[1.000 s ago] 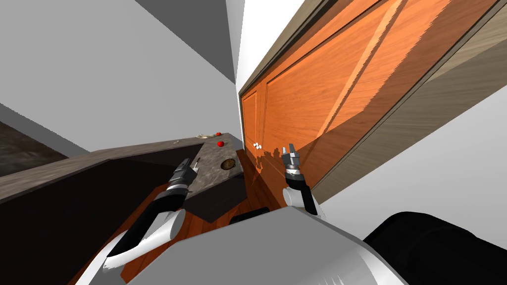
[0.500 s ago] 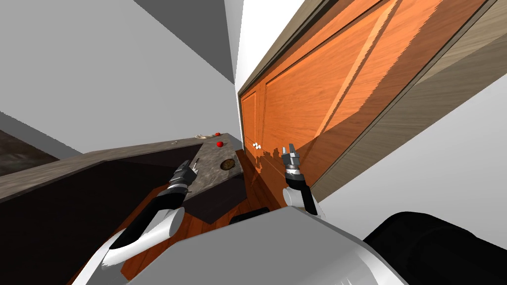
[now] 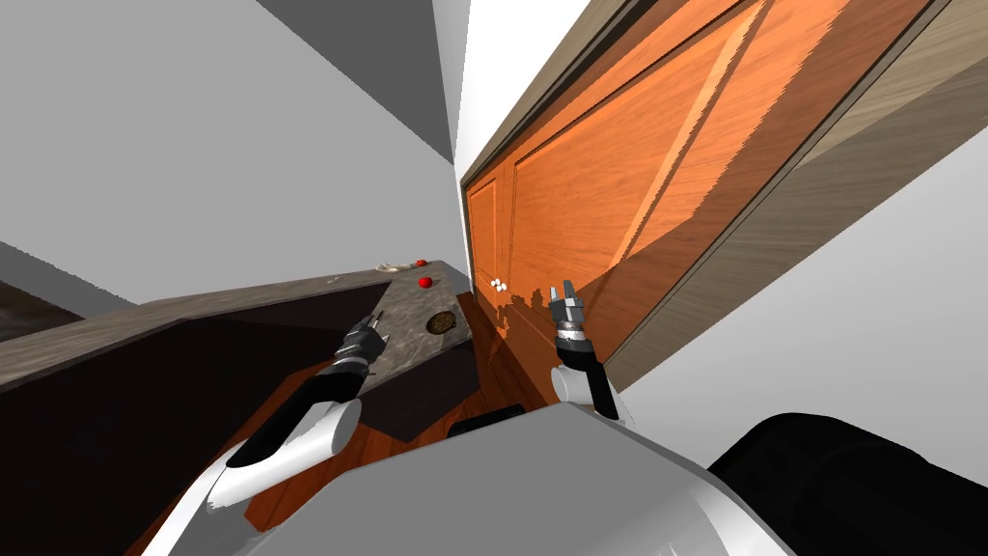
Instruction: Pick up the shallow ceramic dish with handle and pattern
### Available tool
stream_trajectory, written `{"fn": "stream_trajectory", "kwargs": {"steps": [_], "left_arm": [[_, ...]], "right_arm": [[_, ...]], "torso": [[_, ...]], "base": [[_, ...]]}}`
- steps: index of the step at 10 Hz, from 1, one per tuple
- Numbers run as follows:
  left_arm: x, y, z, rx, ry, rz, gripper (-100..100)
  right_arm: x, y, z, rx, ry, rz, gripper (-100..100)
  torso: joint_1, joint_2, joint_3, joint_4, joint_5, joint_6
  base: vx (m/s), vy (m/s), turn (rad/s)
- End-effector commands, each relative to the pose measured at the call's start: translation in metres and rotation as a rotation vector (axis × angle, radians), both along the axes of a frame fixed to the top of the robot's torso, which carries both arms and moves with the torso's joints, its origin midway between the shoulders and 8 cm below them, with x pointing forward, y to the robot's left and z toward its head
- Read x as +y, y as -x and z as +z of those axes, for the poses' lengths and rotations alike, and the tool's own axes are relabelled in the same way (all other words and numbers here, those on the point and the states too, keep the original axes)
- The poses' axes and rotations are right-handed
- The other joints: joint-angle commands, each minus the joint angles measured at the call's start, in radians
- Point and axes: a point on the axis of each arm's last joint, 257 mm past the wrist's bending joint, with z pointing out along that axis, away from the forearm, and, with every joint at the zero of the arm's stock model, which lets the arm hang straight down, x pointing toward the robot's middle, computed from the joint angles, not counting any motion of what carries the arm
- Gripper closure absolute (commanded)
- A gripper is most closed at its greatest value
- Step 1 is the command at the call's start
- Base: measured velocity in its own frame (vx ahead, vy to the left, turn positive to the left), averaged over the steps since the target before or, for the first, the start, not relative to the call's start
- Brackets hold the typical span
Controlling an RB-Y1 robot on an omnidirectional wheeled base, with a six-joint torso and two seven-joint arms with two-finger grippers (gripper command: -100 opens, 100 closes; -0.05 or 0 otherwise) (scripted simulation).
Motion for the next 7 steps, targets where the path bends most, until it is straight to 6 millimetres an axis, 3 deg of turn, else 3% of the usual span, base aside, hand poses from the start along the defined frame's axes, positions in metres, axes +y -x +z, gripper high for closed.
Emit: {"fn": "stream_trajectory", "kwargs": {"steps": [1, 7], "left_arm": [[0.000, 0.000, -0.008, 0.030, 0.017, 0.004, -100], [-0.009, -0.004, -0.040, 0.145, 0.102, -0.002, -100]], "right_arm": [[0.000, 0.000, 0.000, 0.000, 0.000, 0.000, 0], [0.000, 0.000, 0.000, 0.000, 0.000, 0.000, 0]], "torso": [[0.000, 0.000, 0.000, 0.000, 0.000, 0.000], [-0.001, -0.001, -0.001, 0.000, 0.000, 0.000]], "base": [[0.021, -0.004, -0.035], [0.030, -0.010, -0.048]]}}
